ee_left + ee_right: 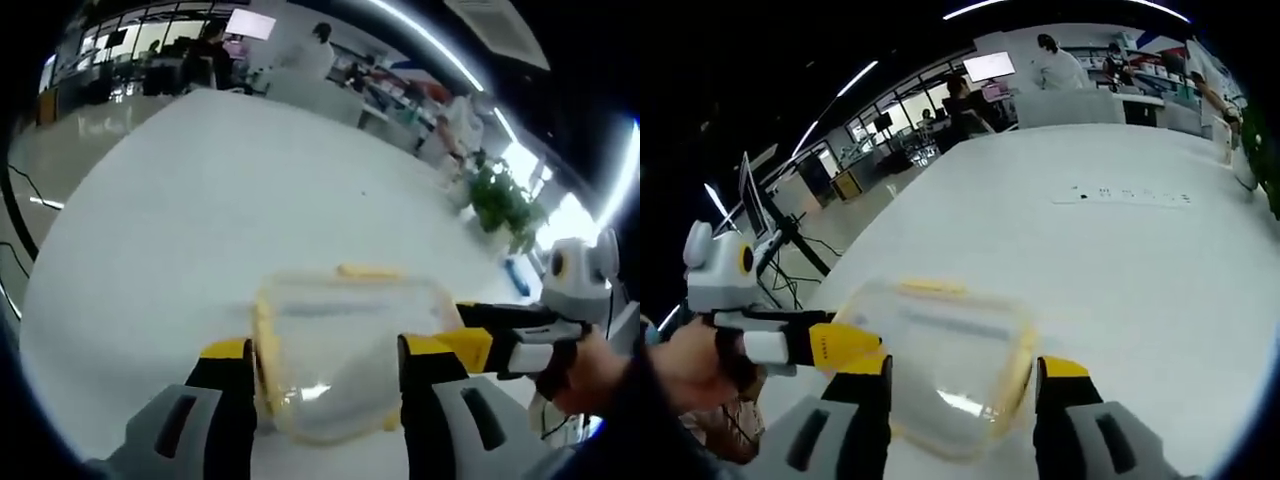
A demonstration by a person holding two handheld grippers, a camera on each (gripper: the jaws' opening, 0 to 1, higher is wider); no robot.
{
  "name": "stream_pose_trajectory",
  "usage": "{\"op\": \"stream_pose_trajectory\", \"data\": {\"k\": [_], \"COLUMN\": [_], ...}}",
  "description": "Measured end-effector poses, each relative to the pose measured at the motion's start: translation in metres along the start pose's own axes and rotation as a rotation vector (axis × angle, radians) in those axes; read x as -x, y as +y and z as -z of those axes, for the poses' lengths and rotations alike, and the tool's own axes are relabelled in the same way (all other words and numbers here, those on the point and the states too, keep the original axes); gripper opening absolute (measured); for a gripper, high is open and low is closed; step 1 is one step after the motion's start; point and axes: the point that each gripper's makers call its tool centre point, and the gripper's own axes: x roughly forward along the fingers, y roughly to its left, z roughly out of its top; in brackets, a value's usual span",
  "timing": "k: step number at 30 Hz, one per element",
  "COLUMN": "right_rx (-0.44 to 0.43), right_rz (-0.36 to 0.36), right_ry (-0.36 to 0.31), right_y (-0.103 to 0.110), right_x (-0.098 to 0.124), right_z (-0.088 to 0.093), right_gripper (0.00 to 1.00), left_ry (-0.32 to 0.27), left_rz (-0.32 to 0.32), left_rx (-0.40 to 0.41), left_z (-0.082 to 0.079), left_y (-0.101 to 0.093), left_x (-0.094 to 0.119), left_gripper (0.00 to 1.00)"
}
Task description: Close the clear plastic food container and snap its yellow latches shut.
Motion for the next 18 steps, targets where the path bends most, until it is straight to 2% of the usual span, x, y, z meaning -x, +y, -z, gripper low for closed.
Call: {"op": "stream_pose_trajectory", "data": {"k": [3, 7, 9, 10, 11, 12, 13, 18], "right_rx": [-0.014, -0.026, -0.029, -0.028, -0.031, -0.034, -0.036, -0.034], "right_rz": [0.010, 0.037, 0.035, 0.036, 0.034, 0.033, 0.033, 0.020], "right_ry": [-0.027, -0.067, -0.072, -0.074, -0.075, -0.075, -0.075, -0.088], "right_y": [-0.005, -0.012, -0.013, -0.013, -0.013, -0.012, -0.012, -0.005], "right_x": [0.001, -0.001, -0.002, -0.001, -0.001, -0.002, -0.001, 0.002], "right_z": [-0.002, -0.006, -0.006, -0.006, -0.006, -0.006, -0.006, -0.009], "right_gripper": [0.68, 0.97, 1.00, 1.00, 1.00, 1.00, 1.00, 1.00], "left_ry": [-0.032, -0.051, -0.097, -0.143, -0.135, -0.132, -0.112, -0.107], "left_rz": [-0.013, 0.004, -0.020, -0.048, -0.022, -0.038, -0.022, -0.026], "left_rx": [-0.014, 0.028, 0.007, -0.005, -0.013, -0.008, 0.014, -0.008], "left_z": [-0.004, -0.002, -0.007, -0.013, -0.009, -0.009, -0.005, -0.002], "left_y": [0.010, 0.017, 0.022, 0.028, 0.024, 0.028, 0.028, 0.031], "left_x": [0.001, 0.001, 0.003, 0.004, 0.008, 0.009, 0.008, 0.014], "left_gripper": [0.64, 0.76, 0.88, 1.00, 0.98, 0.99, 0.99, 0.99]}}
